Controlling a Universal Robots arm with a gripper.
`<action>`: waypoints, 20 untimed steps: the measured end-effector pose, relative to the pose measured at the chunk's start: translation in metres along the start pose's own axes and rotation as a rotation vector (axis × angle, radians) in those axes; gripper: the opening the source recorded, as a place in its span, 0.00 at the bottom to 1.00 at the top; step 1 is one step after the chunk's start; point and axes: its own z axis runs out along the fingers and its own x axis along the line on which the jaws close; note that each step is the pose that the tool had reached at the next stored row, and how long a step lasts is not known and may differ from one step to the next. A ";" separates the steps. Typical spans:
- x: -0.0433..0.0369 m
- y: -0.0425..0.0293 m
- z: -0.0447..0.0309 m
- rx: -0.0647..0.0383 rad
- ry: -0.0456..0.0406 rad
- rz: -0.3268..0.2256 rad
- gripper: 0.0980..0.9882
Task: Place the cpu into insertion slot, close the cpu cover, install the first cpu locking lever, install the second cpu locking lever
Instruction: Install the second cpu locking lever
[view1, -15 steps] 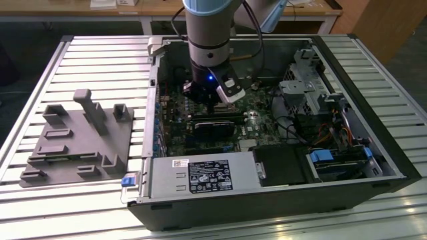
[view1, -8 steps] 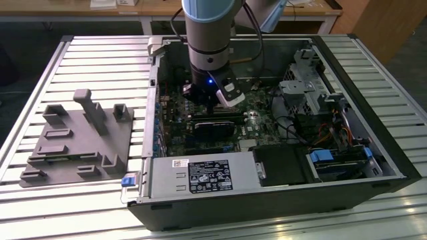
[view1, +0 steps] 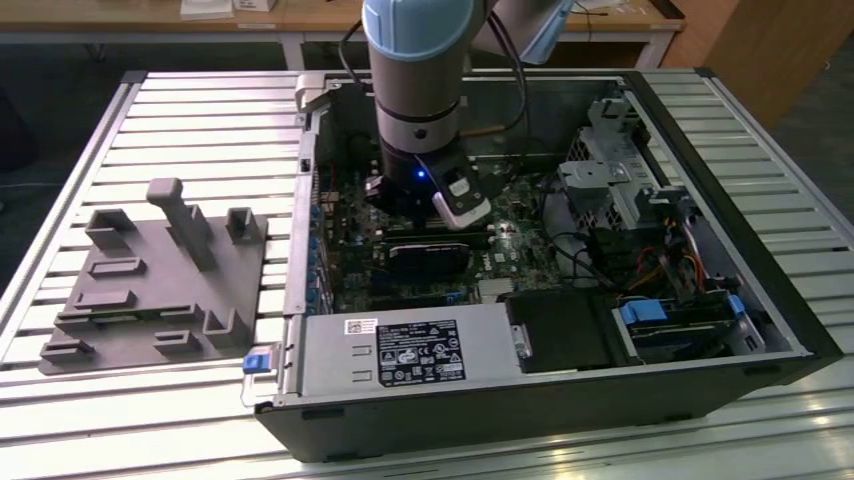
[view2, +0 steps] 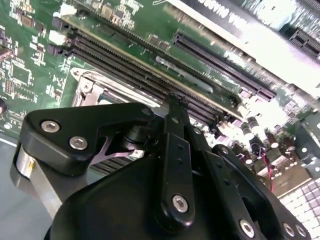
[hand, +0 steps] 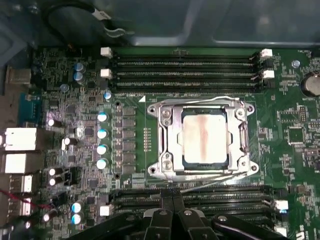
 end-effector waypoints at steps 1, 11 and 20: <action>0.0005 -0.0010 0.0001 -0.005 0.0002 0.000 0.01; 0.0060 -0.0051 0.0039 -0.089 0.0032 0.002 0.01; 0.0078 -0.0066 0.0107 -0.117 0.0042 0.003 0.01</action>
